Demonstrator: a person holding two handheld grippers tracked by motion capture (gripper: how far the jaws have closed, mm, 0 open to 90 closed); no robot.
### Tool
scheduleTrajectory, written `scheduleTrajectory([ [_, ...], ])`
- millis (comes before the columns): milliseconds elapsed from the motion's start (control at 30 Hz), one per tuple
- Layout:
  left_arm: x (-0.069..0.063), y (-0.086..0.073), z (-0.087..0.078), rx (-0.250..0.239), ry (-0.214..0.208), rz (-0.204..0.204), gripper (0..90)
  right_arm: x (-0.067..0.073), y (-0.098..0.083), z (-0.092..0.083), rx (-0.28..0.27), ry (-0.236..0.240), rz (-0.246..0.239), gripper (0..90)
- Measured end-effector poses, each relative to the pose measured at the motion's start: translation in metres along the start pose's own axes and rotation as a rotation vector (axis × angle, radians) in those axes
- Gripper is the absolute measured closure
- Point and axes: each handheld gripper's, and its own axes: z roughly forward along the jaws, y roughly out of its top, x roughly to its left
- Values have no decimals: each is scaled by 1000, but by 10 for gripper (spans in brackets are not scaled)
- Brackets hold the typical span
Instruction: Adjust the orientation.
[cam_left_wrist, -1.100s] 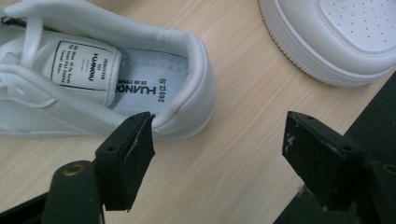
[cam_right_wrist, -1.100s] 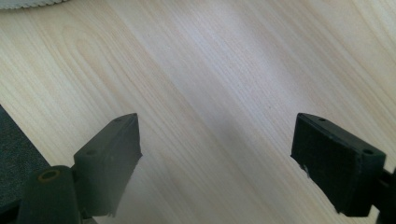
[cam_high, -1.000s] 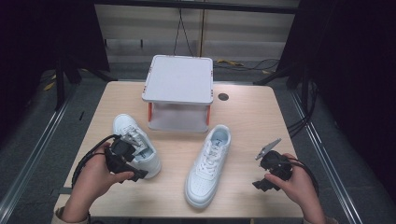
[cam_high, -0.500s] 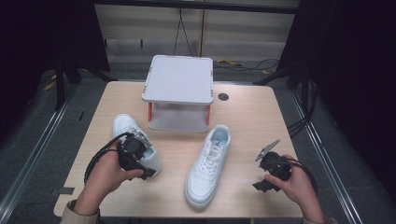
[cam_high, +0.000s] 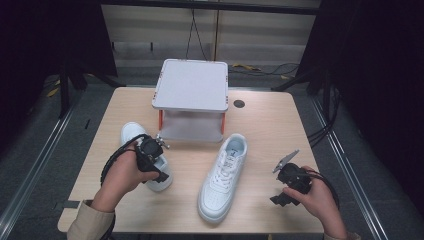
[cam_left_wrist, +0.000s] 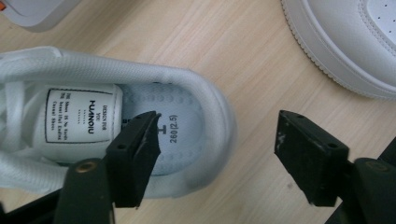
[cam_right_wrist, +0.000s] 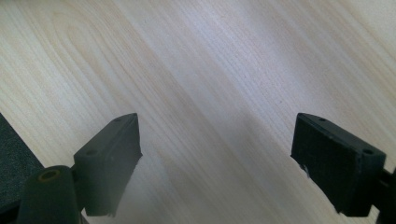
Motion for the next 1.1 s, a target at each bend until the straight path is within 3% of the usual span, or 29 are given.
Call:
scheduleTrajectory([
  [367, 3, 7, 15, 31, -3, 9, 447, -1, -1, -2, -10, -4, -1, 153],
  [467, 4, 9, 20, 69, 4, 21, 471, -1, -1, -2, -12, -1, -5, 153],
  [600, 4, 11, 25, 84, -19, 16, 494, -1, -1, -2, -14, 0, -5, 153],
  [700, 4, 13, 29, 108, -25, 34, 515, -2, -1, -1, -13, 2, -3, 153],
  [1100, 9, 18, 41, 148, -57, -16, 568, -3, -2, -1, -19, 9, 3, 153],
])
